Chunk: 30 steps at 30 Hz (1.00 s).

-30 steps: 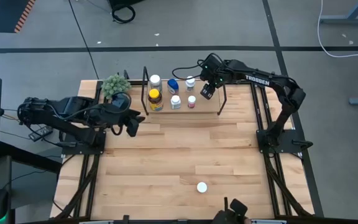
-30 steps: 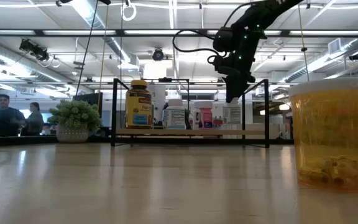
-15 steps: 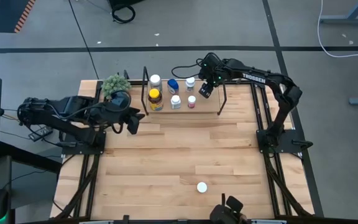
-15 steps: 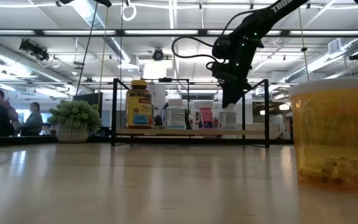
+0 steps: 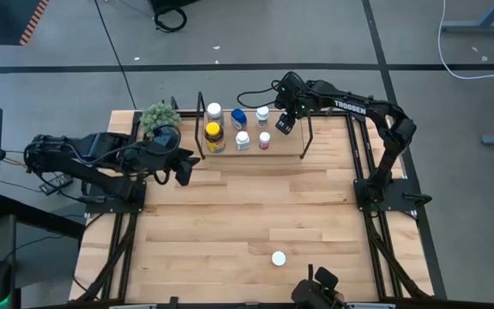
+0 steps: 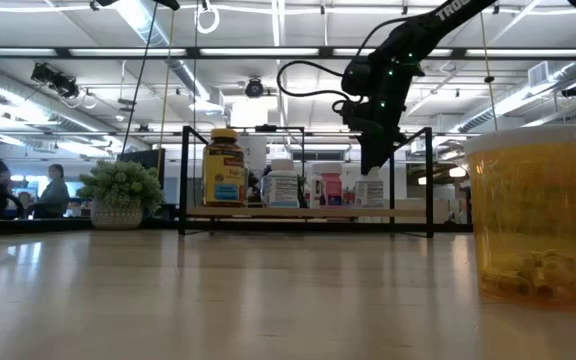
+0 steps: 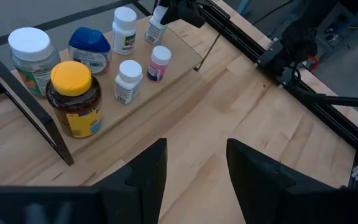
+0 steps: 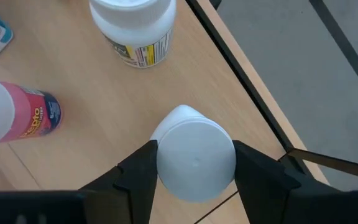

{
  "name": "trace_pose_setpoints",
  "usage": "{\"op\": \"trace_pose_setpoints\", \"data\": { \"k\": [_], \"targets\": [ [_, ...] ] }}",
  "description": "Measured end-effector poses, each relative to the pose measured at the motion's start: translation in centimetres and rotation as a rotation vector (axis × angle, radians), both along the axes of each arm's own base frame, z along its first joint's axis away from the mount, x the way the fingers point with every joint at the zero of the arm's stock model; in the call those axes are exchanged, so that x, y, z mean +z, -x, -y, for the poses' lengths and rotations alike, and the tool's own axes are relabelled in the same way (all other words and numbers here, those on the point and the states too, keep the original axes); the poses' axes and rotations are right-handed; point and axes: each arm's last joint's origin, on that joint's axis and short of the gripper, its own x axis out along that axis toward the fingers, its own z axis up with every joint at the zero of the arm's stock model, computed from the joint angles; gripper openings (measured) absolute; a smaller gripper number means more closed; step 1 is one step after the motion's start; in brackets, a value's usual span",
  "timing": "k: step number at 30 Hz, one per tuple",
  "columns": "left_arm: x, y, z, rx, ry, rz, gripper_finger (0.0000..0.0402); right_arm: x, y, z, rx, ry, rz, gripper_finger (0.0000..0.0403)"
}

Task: Pick and place medicine bottles onto shelf by color
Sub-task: Put the white and blue medicine bottle on the shelf, then put the orange medicine bottle on the shelf

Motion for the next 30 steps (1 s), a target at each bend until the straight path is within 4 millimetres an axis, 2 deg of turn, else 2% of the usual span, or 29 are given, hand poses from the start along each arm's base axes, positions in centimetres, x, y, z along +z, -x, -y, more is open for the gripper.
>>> {"op": "trace_pose_setpoints", "data": {
  "k": [8, 19, 25, 30],
  "targets": [
    [0.0, 0.0, 0.0, 0.001, 0.002, 0.001, 0.0172, 0.0, 0.0, 0.0, 0.035, 0.011, -0.012, 0.0212],
    [0.0, 0.0, 0.0, 0.007, 0.028, 0.010, 0.0172, 0.1, 0.0, 0.0, 0.035, 0.025, -0.025, 0.0264],
    [0.0, 0.0, 0.0, 0.004, 0.031, 0.010, 0.0172, 2.7, -0.2, 0.3, 0.044, 0.067, -0.004, 0.0281],
    [0.0, 0.0, 0.1, -0.002, 0.024, 0.006, 0.0172, 5.9, -0.4, 0.3, 0.041, 0.097, 0.036, 0.0282]
  ]
}}
